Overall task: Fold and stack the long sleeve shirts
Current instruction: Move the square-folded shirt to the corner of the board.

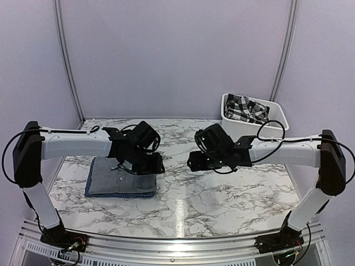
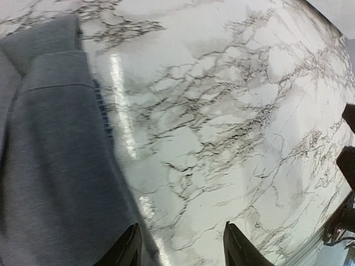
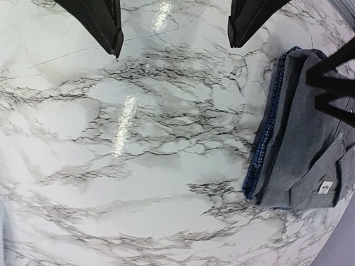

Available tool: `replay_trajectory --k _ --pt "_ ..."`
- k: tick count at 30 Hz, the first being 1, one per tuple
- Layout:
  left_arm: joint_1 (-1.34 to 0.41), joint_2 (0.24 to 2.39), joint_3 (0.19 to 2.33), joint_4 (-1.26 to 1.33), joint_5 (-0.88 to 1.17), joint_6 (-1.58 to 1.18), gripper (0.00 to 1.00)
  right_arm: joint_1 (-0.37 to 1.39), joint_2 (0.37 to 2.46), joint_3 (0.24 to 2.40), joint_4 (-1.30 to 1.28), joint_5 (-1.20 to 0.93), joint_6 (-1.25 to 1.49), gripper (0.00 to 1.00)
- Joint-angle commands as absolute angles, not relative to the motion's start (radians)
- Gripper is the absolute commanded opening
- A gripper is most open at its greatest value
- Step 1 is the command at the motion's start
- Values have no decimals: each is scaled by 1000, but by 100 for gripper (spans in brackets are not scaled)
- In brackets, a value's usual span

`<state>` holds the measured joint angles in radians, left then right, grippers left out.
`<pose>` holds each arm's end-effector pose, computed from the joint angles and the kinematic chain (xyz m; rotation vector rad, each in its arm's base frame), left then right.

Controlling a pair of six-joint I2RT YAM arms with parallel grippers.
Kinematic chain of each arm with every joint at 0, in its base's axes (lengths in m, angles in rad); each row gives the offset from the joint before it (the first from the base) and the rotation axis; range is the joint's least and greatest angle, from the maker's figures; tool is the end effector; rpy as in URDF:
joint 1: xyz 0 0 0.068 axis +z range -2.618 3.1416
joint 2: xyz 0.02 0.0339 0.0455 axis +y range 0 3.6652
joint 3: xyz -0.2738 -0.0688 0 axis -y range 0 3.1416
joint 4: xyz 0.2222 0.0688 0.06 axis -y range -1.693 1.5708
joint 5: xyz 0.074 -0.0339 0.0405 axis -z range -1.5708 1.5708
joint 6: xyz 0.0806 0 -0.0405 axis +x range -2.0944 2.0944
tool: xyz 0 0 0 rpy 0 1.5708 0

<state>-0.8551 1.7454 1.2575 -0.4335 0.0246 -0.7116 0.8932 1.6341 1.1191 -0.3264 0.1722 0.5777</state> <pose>0.2514 -0.2922 0.2089 0.1990 2.6165 -0.6462 0.2380 0.2737 0.2152 -0.3051 2.4318 0.4706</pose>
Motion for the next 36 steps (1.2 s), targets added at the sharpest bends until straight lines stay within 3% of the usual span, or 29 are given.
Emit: replay_trajectory --k 1,6,16,36 --pt "-920 1858 1343 -408 43 -745 53 862 1590 1062 -315 203 577 67" --pt "-925 1959 1366 -408 26 -741 52 855 1569 1038 -315 201 578 77" --pt "-893 1881 1182 -410 -7 -704 52 854 1550 1006 -308 201 592 80" --pt "-497 1790 1053 -432 -28 -481 52 853 1554 1002 -308 189 600 85"
